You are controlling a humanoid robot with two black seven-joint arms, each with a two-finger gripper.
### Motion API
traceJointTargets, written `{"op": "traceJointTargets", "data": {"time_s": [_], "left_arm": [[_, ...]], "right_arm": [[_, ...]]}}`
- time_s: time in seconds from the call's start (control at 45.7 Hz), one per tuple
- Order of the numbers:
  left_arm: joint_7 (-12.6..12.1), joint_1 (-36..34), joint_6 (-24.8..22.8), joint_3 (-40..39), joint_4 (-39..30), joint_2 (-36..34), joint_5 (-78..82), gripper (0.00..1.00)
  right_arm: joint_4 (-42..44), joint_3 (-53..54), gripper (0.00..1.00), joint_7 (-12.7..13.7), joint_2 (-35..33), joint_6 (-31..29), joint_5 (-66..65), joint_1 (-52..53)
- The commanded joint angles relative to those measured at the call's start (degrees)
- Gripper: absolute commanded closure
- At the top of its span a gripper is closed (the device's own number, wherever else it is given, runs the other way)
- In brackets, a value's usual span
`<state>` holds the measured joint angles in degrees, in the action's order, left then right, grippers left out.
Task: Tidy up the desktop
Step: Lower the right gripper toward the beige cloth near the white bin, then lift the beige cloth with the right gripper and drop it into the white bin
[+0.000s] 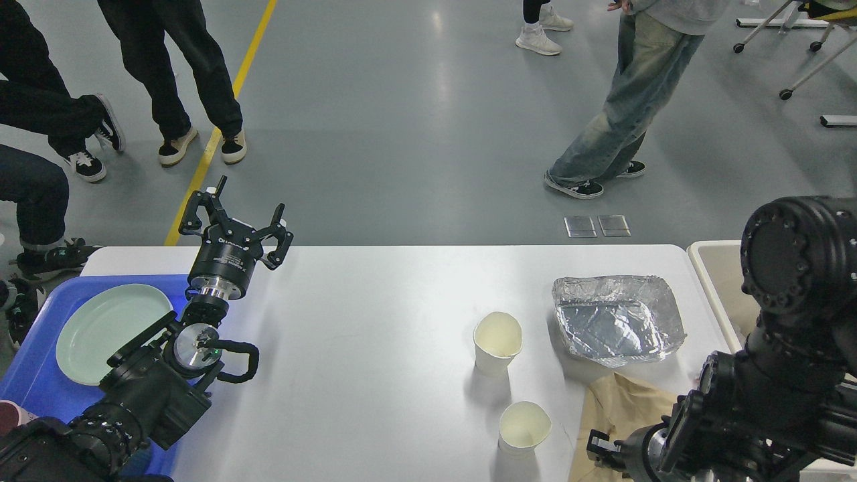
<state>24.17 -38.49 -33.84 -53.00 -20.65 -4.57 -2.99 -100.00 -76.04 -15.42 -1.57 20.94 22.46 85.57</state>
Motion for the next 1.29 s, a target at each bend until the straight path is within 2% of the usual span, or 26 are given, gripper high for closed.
{"op": "traceJointTargets", "data": {"time_s": [0.0,0.175,0.263,0.569,0.744,0.898,1.073,1.27], "left_arm": [[0.00,0.00,0.00,0.00,0.00,0.00,0.00,0.03],[0.00,0.00,0.00,0.00,0.00,0.00,0.00,0.03],[0.00,0.00,0.00,0.00,0.00,0.00,0.00,0.03],[0.00,0.08,0.00,0.00,0.00,-0.09,0.00,0.03],[0.00,0.09,0.00,0.00,0.00,0.00,0.00,0.03],[0.00,0.09,0.00,0.00,0.00,0.00,0.00,0.03],[0.00,0.08,0.00,0.00,0.00,0.00,0.00,0.03],[0.00,0.00,0.00,0.00,0.00,-0.09,0.00,0.03]], "right_arm": [[0.00,0.01,1.00,0.04,-0.01,-0.11,-0.13,0.21],[0.00,-0.08,1.00,-0.05,-0.89,-1.16,-0.74,2.14],[0.00,-0.08,1.00,-0.23,-3.35,-4.67,-1.36,4.25],[0.00,-0.78,1.00,-0.49,-14.42,-29.35,-3.82,20.41],[0.00,-3.06,1.00,-0.14,-21.28,-49.13,-7.33,38.07],[0.00,-4.47,1.00,0.21,-22.51,-61.18,-14.36,52.93],[0.59,-5.62,1.00,0.30,-20.50,-67.69,-20.43,63.74],[1.56,-5.53,1.00,0.30,-18.56,-68.40,-21.75,68.24]]}}
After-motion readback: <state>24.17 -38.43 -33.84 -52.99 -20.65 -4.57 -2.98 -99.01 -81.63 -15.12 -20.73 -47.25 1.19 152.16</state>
